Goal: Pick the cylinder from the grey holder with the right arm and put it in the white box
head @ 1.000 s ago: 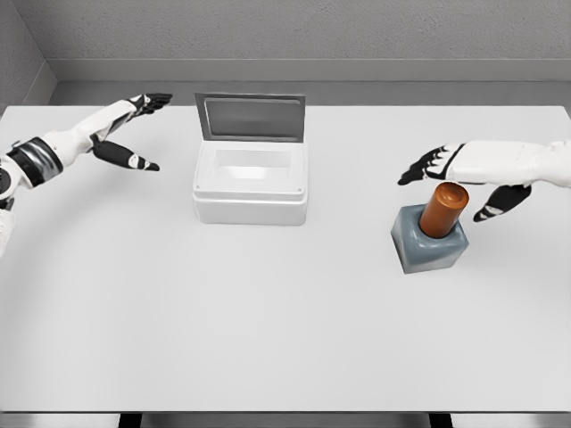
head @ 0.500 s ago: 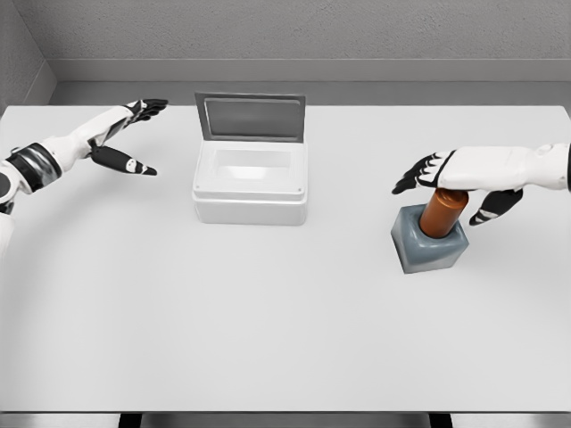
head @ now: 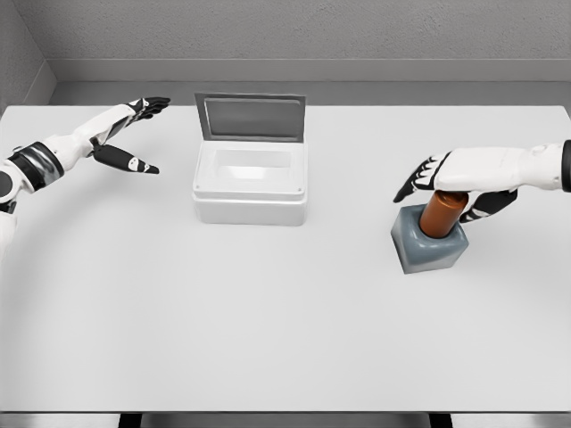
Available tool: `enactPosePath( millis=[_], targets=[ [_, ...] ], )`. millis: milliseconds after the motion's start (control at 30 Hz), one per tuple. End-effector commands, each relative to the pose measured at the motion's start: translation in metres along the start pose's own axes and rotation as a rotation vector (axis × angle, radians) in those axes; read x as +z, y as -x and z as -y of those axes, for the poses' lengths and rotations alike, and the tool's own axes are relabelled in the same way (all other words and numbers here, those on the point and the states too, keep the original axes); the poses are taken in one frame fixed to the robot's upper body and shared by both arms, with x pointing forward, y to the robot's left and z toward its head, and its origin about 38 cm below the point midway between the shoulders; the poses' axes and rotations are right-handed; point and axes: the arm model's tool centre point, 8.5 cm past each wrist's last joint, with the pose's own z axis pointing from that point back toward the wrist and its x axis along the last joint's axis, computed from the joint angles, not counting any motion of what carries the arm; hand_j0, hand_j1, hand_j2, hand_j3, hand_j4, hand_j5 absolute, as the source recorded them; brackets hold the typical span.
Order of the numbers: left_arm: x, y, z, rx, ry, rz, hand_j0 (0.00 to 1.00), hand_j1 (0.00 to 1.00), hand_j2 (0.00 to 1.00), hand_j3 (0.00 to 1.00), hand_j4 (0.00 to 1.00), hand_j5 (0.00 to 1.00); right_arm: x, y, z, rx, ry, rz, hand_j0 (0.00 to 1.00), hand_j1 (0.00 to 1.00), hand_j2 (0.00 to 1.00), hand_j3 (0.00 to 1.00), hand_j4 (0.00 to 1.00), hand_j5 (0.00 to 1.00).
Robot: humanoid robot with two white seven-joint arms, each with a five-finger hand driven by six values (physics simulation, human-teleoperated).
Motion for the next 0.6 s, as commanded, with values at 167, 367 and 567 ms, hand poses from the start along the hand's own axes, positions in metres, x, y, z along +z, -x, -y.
enactPosePath(
  millis=[167,367,567],
  targets=[
    [-0.0013,-0.0006,0.0008,0.010,-0.004,0.005,1.00,1.00,1.00,1.00,1.00,1.00,0.0029,0.0006,-0.0019,-0.008,-0.002,-0.005,0.77,0.77,0.77,0.77,0.77,0.77],
    [-0.0013,-0.0006,0.0008,0.011,-0.004,0.005,1.00,1.00,1.00,1.00,1.00,1.00,0.0029,0.0007,-0.0021,-0.007,-0.005,-0.006,0.65,0.65,0.65,0.65,0.65,0.65],
    [-0.0013,-0.0006,0.0008,0.011,-0.004,0.005,1.00,1.00,1.00,1.00,1.00,1.00,0.0029,0.0006,-0.0020,-0.008,-0.004,-0.005,0.55,0.55,0.55,0.55,0.55,0.55]
  ],
)
